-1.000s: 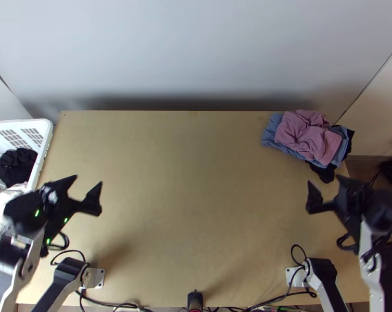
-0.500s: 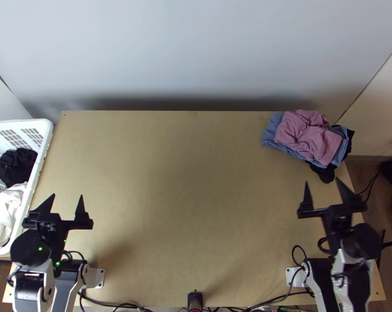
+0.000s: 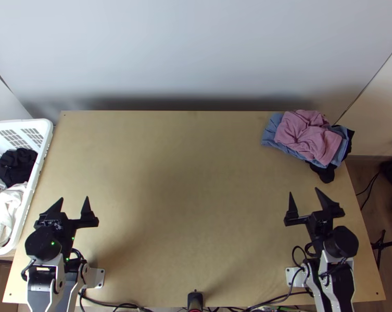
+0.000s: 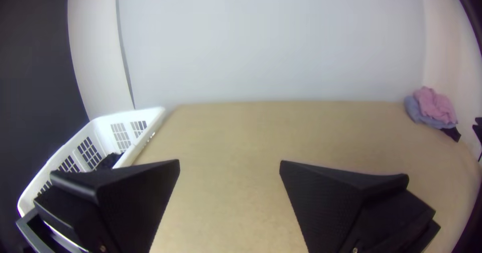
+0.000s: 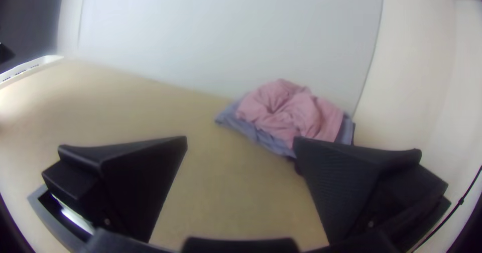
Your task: Fold the t-shirt
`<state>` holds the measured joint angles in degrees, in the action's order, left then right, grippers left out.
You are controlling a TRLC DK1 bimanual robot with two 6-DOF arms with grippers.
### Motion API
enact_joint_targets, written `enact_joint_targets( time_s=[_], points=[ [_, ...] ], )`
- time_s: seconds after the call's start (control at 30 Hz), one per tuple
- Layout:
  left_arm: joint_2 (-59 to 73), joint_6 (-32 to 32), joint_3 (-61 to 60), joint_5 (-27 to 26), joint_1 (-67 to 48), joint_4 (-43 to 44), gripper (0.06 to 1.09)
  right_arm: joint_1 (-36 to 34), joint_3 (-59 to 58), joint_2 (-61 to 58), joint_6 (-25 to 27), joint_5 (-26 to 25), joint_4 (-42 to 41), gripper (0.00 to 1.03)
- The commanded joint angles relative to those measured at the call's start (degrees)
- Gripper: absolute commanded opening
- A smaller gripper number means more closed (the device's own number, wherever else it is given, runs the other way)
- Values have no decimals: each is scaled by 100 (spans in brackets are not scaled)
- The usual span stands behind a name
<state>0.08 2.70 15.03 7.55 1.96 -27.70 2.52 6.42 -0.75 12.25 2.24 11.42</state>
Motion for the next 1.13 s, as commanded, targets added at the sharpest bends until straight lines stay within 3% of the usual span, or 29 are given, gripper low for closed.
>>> enact_joint_targets(
  time_s=[0.0,0.13,0.2,0.4,1.1],
  points=[
    [-16,-173,-96,-114,-20,-183,103,-709,-114,75,-144,145,229,98],
    [-16,-173,-88,-184,-64,-209,103,-1123,-97,75,-74,145,185,98],
    [-16,-182,-88,-184,-64,-218,103,-1439,-97,84,401,145,211,98],
    [-16,-182,-88,-184,-11,-235,103,-2775,-97,84,392,154,211,98],
    [-16,-182,-88,-184,7,-235,103,-2828,-97,84,392,154,211,98]
  ],
)
